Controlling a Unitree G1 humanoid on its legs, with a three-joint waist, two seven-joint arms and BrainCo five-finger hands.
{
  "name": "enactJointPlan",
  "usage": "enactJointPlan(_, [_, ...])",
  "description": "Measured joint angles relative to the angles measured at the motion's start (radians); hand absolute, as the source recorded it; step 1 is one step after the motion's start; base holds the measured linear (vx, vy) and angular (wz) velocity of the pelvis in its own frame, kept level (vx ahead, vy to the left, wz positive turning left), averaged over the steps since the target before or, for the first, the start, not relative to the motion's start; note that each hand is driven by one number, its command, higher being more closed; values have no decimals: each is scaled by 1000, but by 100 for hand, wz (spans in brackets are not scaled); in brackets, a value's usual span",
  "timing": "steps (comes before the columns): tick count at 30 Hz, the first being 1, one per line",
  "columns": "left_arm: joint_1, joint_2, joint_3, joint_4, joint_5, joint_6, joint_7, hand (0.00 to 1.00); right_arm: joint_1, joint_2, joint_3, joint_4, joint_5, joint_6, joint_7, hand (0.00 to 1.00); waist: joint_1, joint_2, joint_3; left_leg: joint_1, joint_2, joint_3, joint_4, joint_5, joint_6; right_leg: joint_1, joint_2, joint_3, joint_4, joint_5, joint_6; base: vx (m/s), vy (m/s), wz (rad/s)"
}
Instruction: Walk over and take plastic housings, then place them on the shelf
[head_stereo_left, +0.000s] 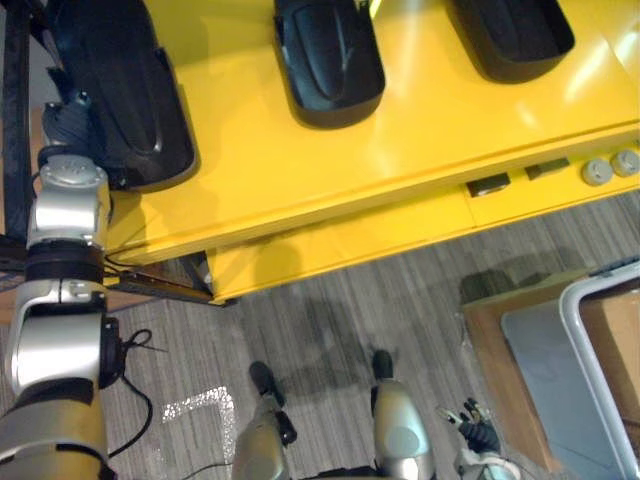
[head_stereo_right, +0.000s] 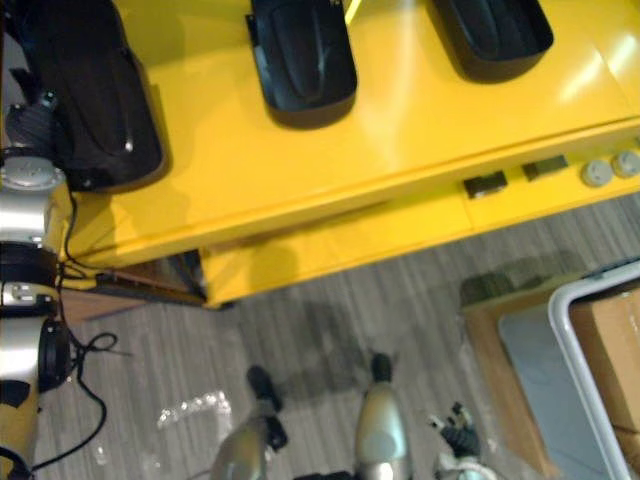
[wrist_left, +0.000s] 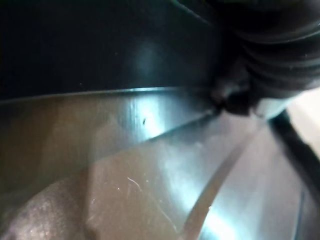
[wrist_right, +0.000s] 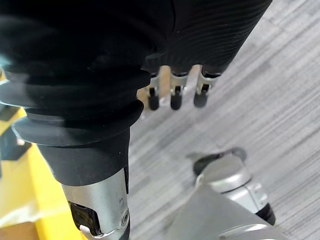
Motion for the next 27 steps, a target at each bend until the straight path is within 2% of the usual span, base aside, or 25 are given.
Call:
enactJointPlan(6, [-46, 8, -2, 34, -3, -1, -36, 100, -4, 4, 0, 8, 11, -1, 14, 0, -1, -20, 12, -5, 1, 1, 0, -1, 0, -3, 0, 2, -5, 1, 1, 0, 0, 0])
enactJointPlan(7, [-48, 9, -2, 35, -4, -1, -38, 0, -4, 4, 0, 9, 11, -1, 14, 0, -1, -20, 12, -7, 1, 1, 0, -1, 0, -4, 0, 2, -6, 1, 1, 0, 0, 0])
enactJointPlan(15, [-77, 39, -32, 44, -4, -2, -28, 0, -25, 13, 0, 8, 19, -1, 13, 0, -8, -31, 20, -19, 1, 4, 0, -1, 0, -18, 3, 20, -11, 10, 9, 24, -1, -1])
enactJointPlan(25, [-95, 37, -32, 84, 2, -4, 64, 0, -27, 14, 4, 12, 49, 0, 13, 0, -17, -36, 23, -19, 1, 16, 0, -2, 0, -17, 4, 26, -27, 16, 9, 4, 0, -2])
enactJointPlan(27, [-95, 36, -32, 92, 0, -8, 111, 0, -26, 14, 13, 16, 49, 0, 13, 0, -18, -37, 23, -19, 1, 21, 0, -3, 1, -17, 4, 29, -32, 21, 9, 14, 3, -4])
